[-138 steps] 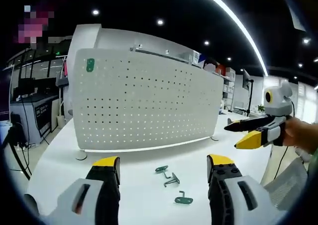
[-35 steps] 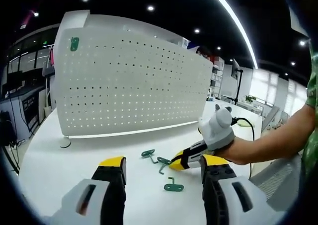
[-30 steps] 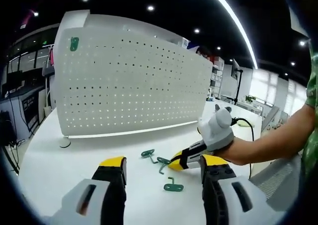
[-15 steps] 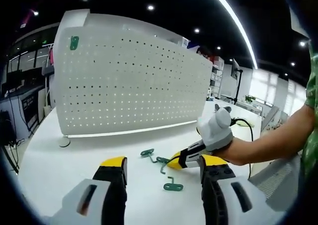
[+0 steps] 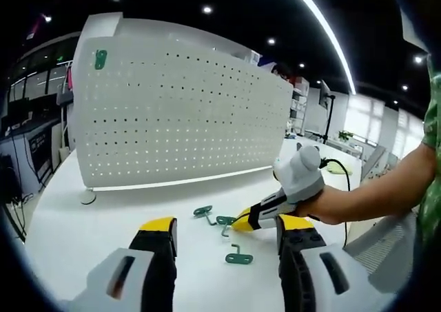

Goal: Insert the hook assembly into the mounting plate slot until the hook locks in place.

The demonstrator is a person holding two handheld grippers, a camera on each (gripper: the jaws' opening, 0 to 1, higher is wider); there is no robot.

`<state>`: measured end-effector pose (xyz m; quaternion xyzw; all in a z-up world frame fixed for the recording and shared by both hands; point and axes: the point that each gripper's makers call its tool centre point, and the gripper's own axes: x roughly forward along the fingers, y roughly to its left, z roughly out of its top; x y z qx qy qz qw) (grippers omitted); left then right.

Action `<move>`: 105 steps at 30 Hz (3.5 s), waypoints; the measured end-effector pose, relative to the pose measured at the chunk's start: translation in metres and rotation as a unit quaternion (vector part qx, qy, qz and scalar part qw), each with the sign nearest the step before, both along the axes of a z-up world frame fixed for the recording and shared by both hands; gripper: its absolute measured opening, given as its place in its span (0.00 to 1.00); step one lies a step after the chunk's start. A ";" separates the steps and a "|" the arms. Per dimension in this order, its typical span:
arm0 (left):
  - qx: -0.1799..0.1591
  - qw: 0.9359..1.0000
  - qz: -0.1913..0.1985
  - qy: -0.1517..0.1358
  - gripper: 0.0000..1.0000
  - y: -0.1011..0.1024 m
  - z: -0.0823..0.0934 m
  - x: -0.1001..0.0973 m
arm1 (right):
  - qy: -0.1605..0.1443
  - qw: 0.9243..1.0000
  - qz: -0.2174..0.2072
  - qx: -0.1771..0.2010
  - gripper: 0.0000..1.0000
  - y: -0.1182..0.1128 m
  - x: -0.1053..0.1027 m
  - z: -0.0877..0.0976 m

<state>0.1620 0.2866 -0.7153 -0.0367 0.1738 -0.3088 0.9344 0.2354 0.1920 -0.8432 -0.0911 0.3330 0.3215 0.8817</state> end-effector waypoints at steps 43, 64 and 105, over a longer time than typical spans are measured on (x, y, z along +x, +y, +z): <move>0.014 1.000 -0.018 -0.019 0.54 -0.007 0.006 -0.005 | -0.039 0.998 0.038 0.013 0.00 0.012 -0.008 0.075; 0.033 0.997 -0.009 -0.075 0.45 -0.003 0.025 -0.005 | -0.077 0.990 0.098 0.059 0.00 0.054 -0.044 0.160; 0.075 0.983 -0.034 -0.166 0.10 -0.011 0.047 -0.014 | -0.057 0.986 0.126 0.093 0.00 0.083 -0.083 0.182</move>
